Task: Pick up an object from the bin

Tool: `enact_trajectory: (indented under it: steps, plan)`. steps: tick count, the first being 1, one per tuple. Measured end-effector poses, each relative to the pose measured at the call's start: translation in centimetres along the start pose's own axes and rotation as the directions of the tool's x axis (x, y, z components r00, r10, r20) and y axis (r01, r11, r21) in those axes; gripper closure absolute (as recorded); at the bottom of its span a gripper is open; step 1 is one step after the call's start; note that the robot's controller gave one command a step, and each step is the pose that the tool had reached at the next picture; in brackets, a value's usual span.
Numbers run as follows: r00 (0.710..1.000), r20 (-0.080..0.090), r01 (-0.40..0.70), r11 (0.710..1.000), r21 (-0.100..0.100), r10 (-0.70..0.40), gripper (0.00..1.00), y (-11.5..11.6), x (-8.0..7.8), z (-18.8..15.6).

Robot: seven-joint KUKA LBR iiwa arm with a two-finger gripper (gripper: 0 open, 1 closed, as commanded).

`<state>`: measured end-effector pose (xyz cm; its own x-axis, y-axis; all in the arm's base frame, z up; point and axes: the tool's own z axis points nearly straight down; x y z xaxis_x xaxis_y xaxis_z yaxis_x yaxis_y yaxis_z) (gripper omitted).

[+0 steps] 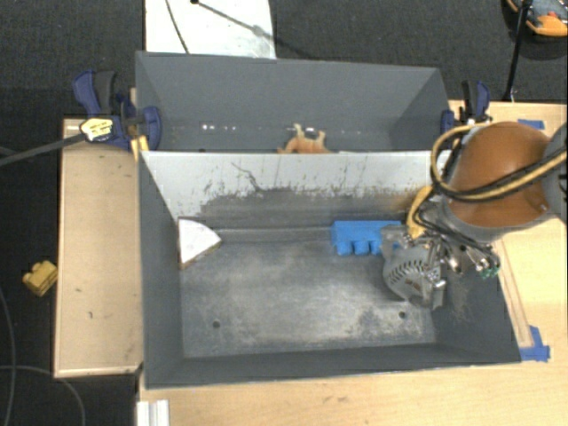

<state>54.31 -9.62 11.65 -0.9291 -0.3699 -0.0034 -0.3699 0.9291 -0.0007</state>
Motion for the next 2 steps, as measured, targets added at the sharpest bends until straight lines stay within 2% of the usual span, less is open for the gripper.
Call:
enact_trajectory:
  steps: [1, 2]
  plan:
    - [0.997, 0.000, 0.083, 0.997, 0.000, -0.083, 0.00, 0.1, -1.0, 1.4]
    - [0.995, -0.006, 0.096, 0.995, -0.005, -0.096, 1.00, 0.1, -1.3, 2.7]
